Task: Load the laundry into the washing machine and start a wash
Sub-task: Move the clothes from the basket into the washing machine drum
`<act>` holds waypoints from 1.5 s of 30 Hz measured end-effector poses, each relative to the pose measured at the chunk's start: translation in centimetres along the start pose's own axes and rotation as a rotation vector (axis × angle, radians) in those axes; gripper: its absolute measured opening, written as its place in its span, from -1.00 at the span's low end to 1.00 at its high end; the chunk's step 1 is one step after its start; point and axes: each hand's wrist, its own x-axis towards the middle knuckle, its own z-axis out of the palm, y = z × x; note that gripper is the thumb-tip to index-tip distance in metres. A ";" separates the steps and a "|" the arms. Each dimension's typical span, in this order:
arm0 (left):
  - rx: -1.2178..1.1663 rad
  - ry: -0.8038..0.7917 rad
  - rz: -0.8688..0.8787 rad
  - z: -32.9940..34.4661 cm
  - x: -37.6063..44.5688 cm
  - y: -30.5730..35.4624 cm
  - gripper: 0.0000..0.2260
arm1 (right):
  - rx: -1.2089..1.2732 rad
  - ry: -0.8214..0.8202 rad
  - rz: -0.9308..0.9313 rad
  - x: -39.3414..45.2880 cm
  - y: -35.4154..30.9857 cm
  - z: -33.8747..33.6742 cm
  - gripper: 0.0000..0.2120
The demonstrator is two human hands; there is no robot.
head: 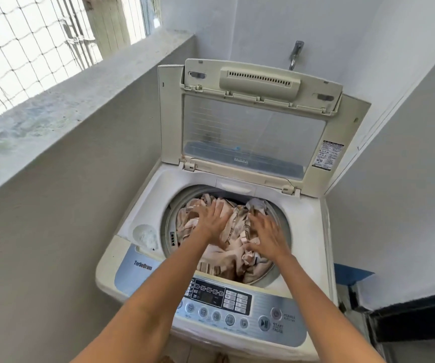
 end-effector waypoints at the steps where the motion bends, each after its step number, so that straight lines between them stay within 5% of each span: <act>1: 0.030 -0.023 -0.019 0.9 0.6 0.2 0.10 | -0.061 -0.059 -0.003 0.7 0.3 0.4 -0.06; 6: 0.008 -0.102 -0.108 4.2 3.2 -0.2 0.06 | -0.312 -0.220 -0.117 5.4 1.6 2.5 0.09; 11: -0.120 -0.336 -0.223 9.4 3.9 -0.3 -0.01 | -0.270 -0.437 -0.074 6.7 1.1 9.0 0.06; 17: -0.126 -0.561 -0.238 13.0 6.1 0.0 -0.08 | -0.292 -0.515 0.001 6.8 0.3 15.7 0.01; 25: -0.127 -0.542 -0.270 12.6 9.3 -1.6 -0.08 | -0.120 -0.566 -0.040 11.2 1.7 14.8 0.09; 28: -0.137 -0.589 -0.252 11.2 8.5 -1.1 -0.03 | -0.055 -0.702 -0.080 11.5 2.2 12.8 0.15; 31: -0.211 -0.675 -0.162 8.2 8.1 -2.1 0.00 | 0.094 -0.855 -0.056 12.5 2.3 8.6 -0.06; 32: -0.244 -0.679 -0.123 6.9 8.1 -2.9 -0.07 | 0.130 -0.783 -0.049 12.7 2.2 7.1 -0.27; 34: -0.374 -0.607 -0.097 4.2 8.3 -3.9 -0.28 | 0.202 -0.390 -0.010 12.7 2.0 5.1 -0.71; 36: -0.494 -0.279 -0.210 3.0 8.9 -4.0 -0.48 | 0.276 0.004 0.046 12.3 1.8 4.7 -0.82; 38: -0.413 0.128 -0.306 3.1 9.4 -3.4 -0.59 | 0.249 0.170 0.030 12.1 1.6 5.6 -0.81; 40: -0.322 0.270 -0.208 4.5 9.9 -1.7 -0.60 | 0.208 0.088 0.030 11.7 1.4 7.3 -0.67; 45: -0.273 -0.074 -0.054 8.8 11.7 0.8 -0.32 | 0.033 -0.225 0.106 12.9 2.9 11.7 -0.46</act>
